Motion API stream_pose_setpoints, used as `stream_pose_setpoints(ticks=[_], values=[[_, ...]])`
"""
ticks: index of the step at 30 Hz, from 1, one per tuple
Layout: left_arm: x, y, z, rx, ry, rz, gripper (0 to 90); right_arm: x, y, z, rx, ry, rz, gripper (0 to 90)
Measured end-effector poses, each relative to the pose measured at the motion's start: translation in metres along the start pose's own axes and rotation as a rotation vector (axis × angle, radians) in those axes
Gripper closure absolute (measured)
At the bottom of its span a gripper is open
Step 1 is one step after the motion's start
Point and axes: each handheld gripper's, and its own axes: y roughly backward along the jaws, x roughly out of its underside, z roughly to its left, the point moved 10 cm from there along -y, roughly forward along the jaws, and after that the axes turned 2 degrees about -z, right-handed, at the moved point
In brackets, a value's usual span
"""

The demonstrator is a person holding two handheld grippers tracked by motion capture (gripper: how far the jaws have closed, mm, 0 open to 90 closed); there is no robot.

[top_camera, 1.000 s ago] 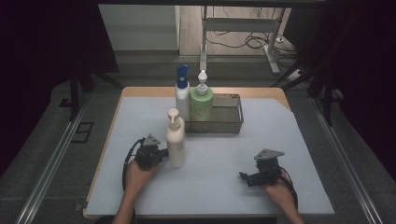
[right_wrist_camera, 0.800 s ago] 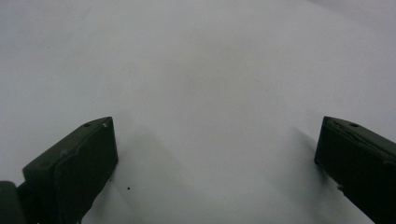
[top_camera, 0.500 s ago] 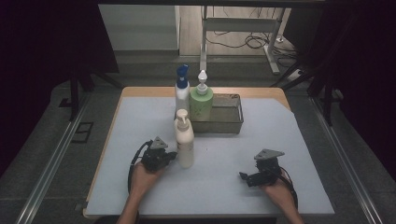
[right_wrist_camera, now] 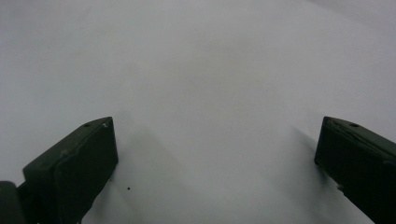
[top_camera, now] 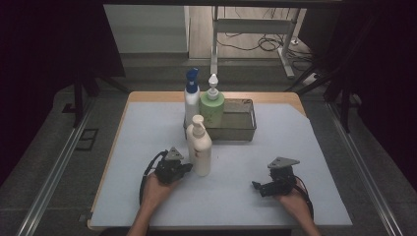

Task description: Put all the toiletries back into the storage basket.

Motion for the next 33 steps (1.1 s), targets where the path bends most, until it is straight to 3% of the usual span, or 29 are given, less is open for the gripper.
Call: stream_pose_setpoints(ticks=[8, 16, 20, 25, 33], values=[[0.000, -0.010, -0.012, 0.021, -0.033, 0.028, 89.2, 0.000, 0.000, 0.000, 0.000, 0.000, 0.000, 0.0], [0.001, -0.009, -0.012, 0.023, -0.038, 0.030, 85.1, 0.000, 0.000, 0.000, -0.001, 0.002, 0.002, 0.0], [0.004, -0.004, -0.009, -0.001, -0.037, 0.034, 77.5, 0.000, 0.000, 0.000, -0.001, 0.001, 0.005, 0.0], [0.008, 0.004, -0.007, -0.031, -0.020, 0.028, 62.2, -0.001, 0.001, 0.000, 0.004, -0.007, 0.012, 0.0], [0.019, 0.013, -0.009, -0.072, -0.026, 0.044, 39.4, -0.006, 0.006, 0.006, -0.014, 0.001, 0.004, 2.6]])
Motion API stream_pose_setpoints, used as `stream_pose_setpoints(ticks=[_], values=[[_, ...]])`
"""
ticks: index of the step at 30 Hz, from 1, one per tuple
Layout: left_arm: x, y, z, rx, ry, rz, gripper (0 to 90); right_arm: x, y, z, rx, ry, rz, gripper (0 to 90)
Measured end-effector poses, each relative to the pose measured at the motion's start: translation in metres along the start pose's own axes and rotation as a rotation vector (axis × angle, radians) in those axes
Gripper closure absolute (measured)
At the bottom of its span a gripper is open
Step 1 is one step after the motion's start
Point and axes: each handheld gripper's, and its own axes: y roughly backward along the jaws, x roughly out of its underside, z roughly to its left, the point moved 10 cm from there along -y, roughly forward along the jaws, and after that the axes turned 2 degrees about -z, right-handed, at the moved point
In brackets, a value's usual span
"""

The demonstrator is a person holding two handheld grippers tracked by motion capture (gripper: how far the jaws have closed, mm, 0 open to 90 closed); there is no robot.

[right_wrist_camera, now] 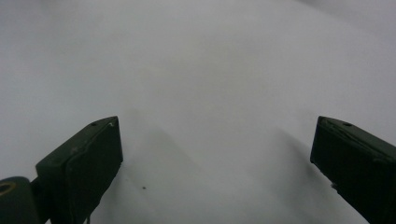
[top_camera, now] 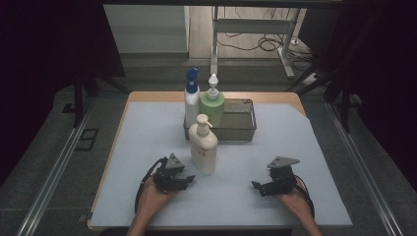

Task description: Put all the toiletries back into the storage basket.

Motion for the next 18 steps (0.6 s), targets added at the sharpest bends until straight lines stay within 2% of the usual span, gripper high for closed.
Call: stream_pose_setpoints(ticks=[9, 12, 18], values=[[0.012, 0.009, -0.003, -0.041, 0.014, 0.005, 14.1, -0.020, 0.010, 0.011, -0.036, 0.005, -0.050, 2.6], [0.017, 0.012, -0.003, -0.048, 0.029, 0.001, 13.2, -0.028, 0.012, 0.017, -0.051, 0.003, -0.056, 2.6], [0.022, 0.012, 0.001, -0.075, 0.018, 0.006, 12.1, -0.046, 0.016, 0.029, -0.076, 0.020, -0.076, 3.1]])
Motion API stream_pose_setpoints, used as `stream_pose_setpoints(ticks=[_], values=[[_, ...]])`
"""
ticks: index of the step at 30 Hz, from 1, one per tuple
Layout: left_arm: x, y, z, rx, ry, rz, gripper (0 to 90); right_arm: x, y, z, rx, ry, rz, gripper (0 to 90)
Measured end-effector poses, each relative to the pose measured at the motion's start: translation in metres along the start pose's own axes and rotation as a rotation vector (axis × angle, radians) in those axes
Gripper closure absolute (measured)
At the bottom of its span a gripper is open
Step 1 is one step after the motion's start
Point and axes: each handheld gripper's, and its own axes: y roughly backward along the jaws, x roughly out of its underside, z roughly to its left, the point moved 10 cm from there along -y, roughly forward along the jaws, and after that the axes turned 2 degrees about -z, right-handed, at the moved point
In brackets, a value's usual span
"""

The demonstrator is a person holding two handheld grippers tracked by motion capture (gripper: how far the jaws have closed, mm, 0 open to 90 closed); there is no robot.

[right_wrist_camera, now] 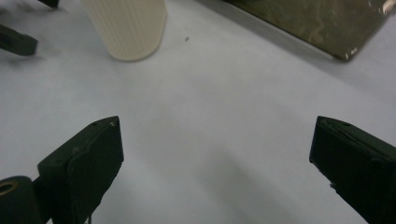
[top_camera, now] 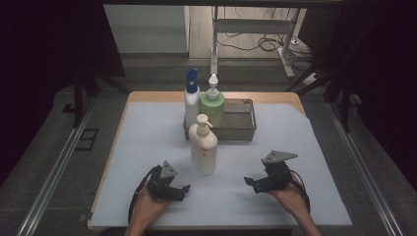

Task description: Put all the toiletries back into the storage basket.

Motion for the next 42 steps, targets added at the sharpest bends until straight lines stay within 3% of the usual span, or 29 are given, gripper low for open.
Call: stream_pose_setpoints(ticks=[10, 21, 42], values=[[0.001, 0.000, 0.000, 0.001, -0.005, 0.000, 12.1, -0.033, -0.003, 0.018, -0.046, 0.015, -0.035, 3.7], [0.001, -0.001, 0.000, -0.001, -0.006, 0.000, 12.1, -0.060, -0.016, 0.038, -0.063, 0.077, -0.043, 3.6], [0.001, 0.000, 0.000, -0.001, -0.006, 0.000, 12.2, -0.109, -0.045, 0.070, -0.088, 0.083, -0.059, 7.5]])
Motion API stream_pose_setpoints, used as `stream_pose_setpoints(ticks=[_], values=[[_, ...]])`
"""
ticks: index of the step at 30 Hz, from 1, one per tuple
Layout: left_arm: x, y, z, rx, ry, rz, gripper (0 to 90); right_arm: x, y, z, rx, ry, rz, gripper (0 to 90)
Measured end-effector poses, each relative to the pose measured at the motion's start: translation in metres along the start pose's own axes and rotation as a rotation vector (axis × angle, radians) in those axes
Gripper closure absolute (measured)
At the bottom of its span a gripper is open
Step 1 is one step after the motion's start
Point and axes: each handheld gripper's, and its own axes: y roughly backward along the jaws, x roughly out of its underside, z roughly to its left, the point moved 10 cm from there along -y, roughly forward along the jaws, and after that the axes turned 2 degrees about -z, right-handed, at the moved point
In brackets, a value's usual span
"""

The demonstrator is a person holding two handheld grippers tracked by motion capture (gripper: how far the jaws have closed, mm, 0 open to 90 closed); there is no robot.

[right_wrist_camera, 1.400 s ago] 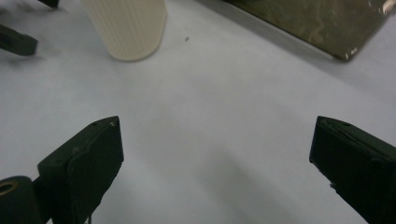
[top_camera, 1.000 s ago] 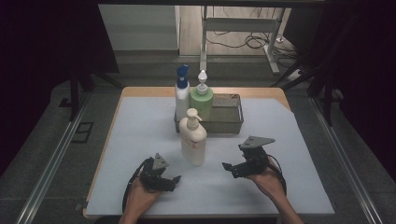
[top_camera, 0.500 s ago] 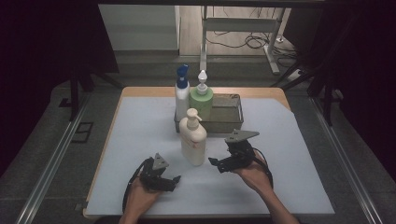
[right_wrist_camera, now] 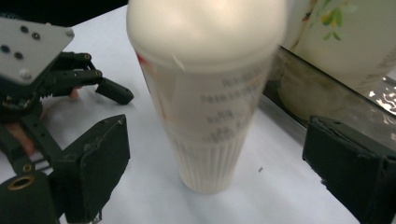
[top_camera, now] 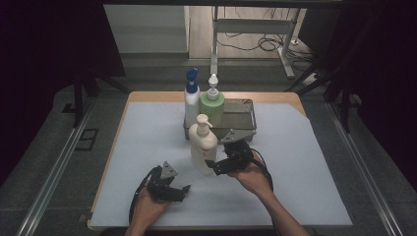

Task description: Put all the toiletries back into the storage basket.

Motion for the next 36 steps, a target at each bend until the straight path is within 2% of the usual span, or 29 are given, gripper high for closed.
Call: stream_pose_setpoints(ticks=[6, 16, 19, 24, 32, 36], values=[[0.000, 0.000, 0.000, 0.000, 0.000, 0.000, 12.2, -0.009, -0.012, 0.004, 0.016, 0.005, 0.001, 10.2], [0.000, 0.000, 0.000, 0.000, 0.001, 0.000, 12.2, -0.019, -0.031, 0.002, 0.061, -0.030, -0.002, 14.5], [0.000, 0.000, 0.000, 0.001, 0.001, 0.000, 12.2, -0.023, -0.035, 0.002, 0.074, -0.036, -0.009, 18.3], [0.000, 0.000, 0.000, 0.001, 0.001, -0.001, 12.2, -0.025, -0.038, 0.003, 0.081, -0.043, -0.019, 31.0], [0.000, 0.000, 0.000, 0.002, 0.002, 0.000, 12.2, -0.025, -0.034, 0.001, 0.099, -0.021, -0.013, 35.3], [0.000, 0.000, 0.000, 0.002, 0.002, -0.002, 12.2, -0.025, -0.030, -0.001, 0.075, -0.036, 0.004, 36.1]])
